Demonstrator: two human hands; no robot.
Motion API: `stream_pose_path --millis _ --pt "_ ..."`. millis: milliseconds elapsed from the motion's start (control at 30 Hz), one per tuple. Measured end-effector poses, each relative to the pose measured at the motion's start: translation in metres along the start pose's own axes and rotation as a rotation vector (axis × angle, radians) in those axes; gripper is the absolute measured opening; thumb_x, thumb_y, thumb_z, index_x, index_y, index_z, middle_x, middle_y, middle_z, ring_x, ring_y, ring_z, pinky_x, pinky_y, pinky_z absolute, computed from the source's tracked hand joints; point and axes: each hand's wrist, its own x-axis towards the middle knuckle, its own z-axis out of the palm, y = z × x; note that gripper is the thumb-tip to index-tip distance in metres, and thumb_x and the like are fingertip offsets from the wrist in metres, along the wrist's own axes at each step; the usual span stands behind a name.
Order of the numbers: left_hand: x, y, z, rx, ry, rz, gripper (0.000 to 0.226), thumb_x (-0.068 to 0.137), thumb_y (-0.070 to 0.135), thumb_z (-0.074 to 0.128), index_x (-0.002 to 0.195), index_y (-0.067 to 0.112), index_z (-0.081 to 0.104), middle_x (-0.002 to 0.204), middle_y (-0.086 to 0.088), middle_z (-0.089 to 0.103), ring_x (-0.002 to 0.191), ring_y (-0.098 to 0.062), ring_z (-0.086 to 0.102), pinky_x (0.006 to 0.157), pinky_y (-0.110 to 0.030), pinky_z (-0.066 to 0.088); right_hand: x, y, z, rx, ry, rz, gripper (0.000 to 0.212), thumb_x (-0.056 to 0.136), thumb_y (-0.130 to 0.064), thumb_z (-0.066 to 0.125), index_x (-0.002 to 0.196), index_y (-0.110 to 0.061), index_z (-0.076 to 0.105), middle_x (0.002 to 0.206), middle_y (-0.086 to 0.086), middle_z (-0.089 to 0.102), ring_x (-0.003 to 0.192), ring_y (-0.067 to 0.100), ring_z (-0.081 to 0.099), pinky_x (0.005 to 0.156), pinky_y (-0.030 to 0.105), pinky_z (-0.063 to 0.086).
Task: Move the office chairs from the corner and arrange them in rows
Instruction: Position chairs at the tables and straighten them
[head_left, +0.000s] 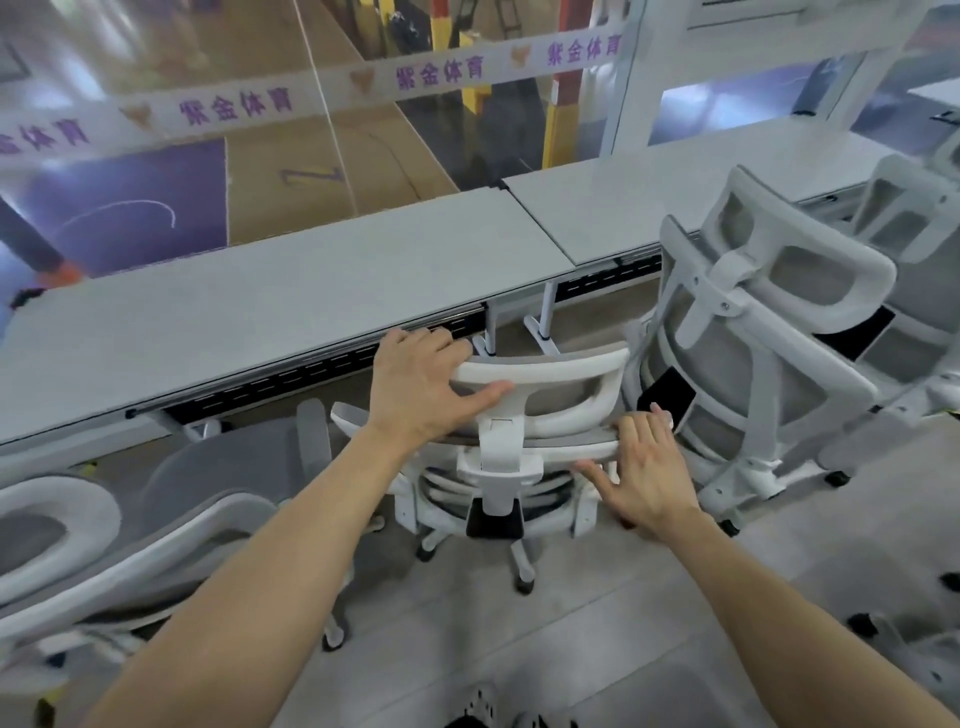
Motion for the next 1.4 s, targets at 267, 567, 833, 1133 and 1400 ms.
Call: stream_pose_path --millis 267,567,833,1133,1400 --pt "-0.001 0.013 0.022 -0.034 0.248 -0.047 0.060 0.087 0.078 0.072 0.080 0.019 0.071 0.080 0.001 0.064 0.078 -0.026 0.061 0.081 -0.048 0.048 0.011 -0.004 0.005 0.041 0.032 0.037 0.087 0.090 -0.092 0.055 0.109 -0.008 0.060 0.107 0.004 0.058 0.114 0.029 0.056 0.132 0.052 0.027" --pt "0.010 0.018 0.035 0.024 0.244 -0.100 0.060 0.085 0.076 0.073 0.083 0.016 0.070 0.080 0.000 0.064 0.077 -0.029 0.060 0.079 -0.049 0.048 0.036 0.025 0.013 0.058 0.051 -0.042 0.079 0.092 -0.092 0.051 0.100 -0.013 0.057 0.102 0.003 0.056 0.102 0.027 0.051 0.107 0.047 0.046" --pt "0.047 0.092 0.062 0.161 0.295 -0.218 0.052 0.084 0.070 0.077 0.088 0.018 0.077 0.084 0.002 0.072 0.080 -0.027 0.066 0.080 -0.046 0.050 0.087 0.079 0.033 0.149 0.066 -0.203 0.077 0.089 -0.090 0.060 0.093 -0.013 0.055 0.092 0.001 0.052 0.092 0.028 0.052 0.097 0.046 0.048" --pt "0.053 0.143 0.067 0.296 0.133 -0.356 0.057 0.098 0.072 0.068 0.101 0.015 0.076 0.096 -0.003 0.068 0.091 -0.030 0.062 0.093 -0.047 0.048 0.111 0.133 0.040 0.272 0.030 -0.321 0.076 0.091 -0.087 0.061 0.097 -0.011 0.058 0.097 0.004 0.053 0.094 0.030 0.053 0.096 0.047 0.048" --pt "0.050 0.150 0.066 0.303 0.144 -0.374 0.057 0.098 0.071 0.070 0.101 0.015 0.076 0.095 -0.004 0.067 0.090 -0.030 0.061 0.096 -0.046 0.046 0.105 0.133 0.035 0.297 0.023 -0.312 0.074 0.091 -0.083 0.066 0.103 -0.010 0.063 0.101 0.006 0.057 0.098 0.031 0.056 0.100 0.047 0.049"
